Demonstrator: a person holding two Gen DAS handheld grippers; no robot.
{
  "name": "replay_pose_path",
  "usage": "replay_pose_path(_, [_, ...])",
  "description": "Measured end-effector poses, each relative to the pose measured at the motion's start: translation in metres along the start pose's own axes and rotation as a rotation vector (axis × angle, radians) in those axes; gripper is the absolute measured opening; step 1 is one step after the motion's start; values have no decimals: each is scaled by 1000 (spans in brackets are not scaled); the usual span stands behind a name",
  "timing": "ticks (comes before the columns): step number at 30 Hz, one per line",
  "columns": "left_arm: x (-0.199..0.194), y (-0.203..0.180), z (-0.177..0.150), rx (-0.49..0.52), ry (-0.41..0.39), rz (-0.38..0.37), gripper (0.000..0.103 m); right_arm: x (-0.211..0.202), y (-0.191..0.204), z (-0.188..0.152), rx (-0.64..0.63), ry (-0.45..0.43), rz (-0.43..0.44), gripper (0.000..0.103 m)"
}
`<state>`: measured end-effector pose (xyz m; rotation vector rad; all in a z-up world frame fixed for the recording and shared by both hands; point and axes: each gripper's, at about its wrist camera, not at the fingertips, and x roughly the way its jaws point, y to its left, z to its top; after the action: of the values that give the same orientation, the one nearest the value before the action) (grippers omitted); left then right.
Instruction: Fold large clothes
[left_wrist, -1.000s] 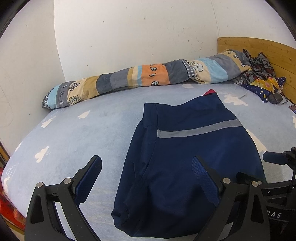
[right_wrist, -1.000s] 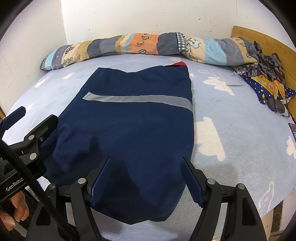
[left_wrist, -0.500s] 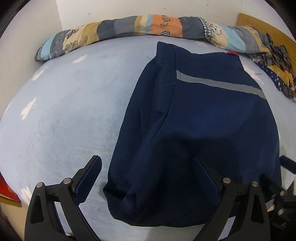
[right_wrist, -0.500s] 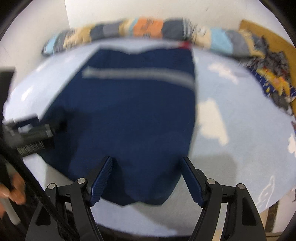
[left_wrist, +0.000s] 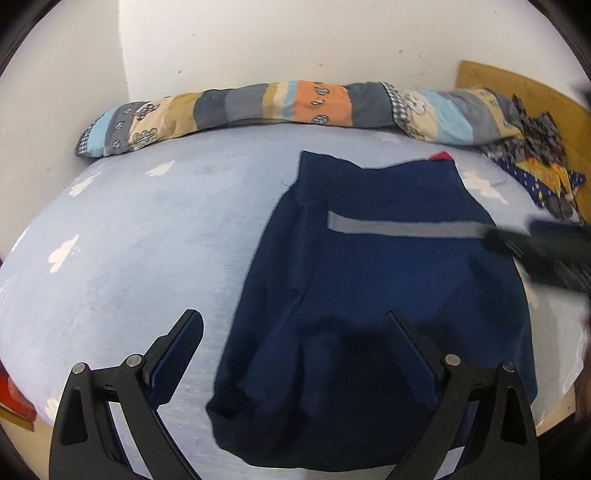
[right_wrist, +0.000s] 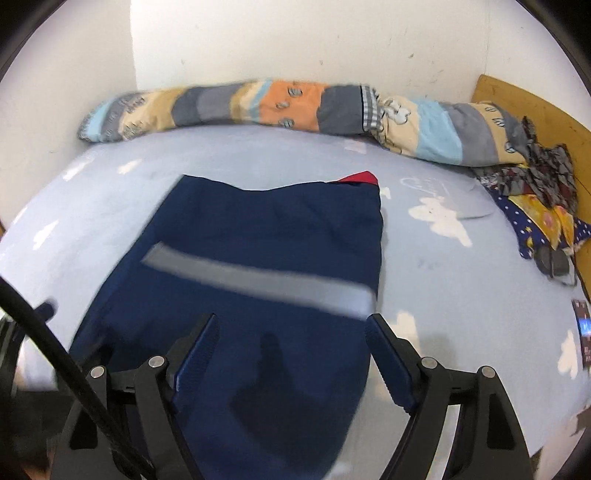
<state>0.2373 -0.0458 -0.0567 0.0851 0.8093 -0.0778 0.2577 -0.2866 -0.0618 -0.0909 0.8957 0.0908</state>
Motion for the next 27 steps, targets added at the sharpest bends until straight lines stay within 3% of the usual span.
replay_pose_path(4, [14, -11, -6, 47, 56, -12, 98, 50, -4, 18, 7, 77, -1, 85])
replay_pose_path(6, [23, -14, -8, 53, 93, -14, 98, 75, -1, 14, -2, 150, 15, 89])
replay_pose_path(8, [32, -12, -9, 44, 133, -14, 98, 82, 7, 11, -46, 157, -2, 95])
replay_pose_path(10, [34, -10, -5, 24, 132, -19, 98, 78, 11, 14, -53, 147, -6, 94])
replay_pose_path(13, [28, -3, -1, -5, 105, -14, 97, 55, 7, 16, -30, 96, 30, 84])
replay_pose_path(17, [20, 12, 2, -50, 86, -25, 97, 14, 1, 9, -17, 20, 83, 84])
replay_pose_path(19, [20, 19, 4, -72, 101, -36, 97, 4, -10, -1, 19, 32, 131, 84])
replay_pose_path(22, [25, 30, 16, -97, 147, -112, 98, -1, -36, -5, 109, 50, 202, 84])
replay_pose_path(25, [40, 43, 37, -142, 194, -199, 98, 3, -74, -1, 211, 46, 175, 84])
replay_pose_path(27, [52, 47, 42, -149, 211, -189, 97, 17, -93, 3, 277, 74, 191, 84])
